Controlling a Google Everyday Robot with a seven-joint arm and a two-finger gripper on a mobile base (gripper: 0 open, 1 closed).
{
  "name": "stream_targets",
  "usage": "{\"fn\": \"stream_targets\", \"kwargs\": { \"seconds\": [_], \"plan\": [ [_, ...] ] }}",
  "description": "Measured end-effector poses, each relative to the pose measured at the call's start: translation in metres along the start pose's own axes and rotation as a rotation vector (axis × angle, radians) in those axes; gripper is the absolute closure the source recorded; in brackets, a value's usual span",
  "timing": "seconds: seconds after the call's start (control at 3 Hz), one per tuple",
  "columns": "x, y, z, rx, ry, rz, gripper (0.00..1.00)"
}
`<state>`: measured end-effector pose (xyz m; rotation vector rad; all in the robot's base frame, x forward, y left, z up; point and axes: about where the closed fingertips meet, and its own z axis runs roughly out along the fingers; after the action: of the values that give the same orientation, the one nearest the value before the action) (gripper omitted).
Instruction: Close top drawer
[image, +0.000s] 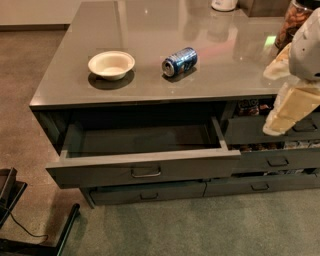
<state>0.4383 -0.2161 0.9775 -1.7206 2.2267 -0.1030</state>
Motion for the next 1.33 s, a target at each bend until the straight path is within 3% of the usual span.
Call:
{"fn": "stream_targets", "kwargs": {
  "seconds": [0.33,1.0,1.33],
  "plan": [
    [-0.002,0.012,0.028,-0.028,-0.043,0.009,0.50],
    [-0.019,0.056,0.122,-0.122,-0.133,0.015,0.95],
    [-0.033,0.082,0.181,-0.172,-0.179,0.013,1.00]
  ]
}}
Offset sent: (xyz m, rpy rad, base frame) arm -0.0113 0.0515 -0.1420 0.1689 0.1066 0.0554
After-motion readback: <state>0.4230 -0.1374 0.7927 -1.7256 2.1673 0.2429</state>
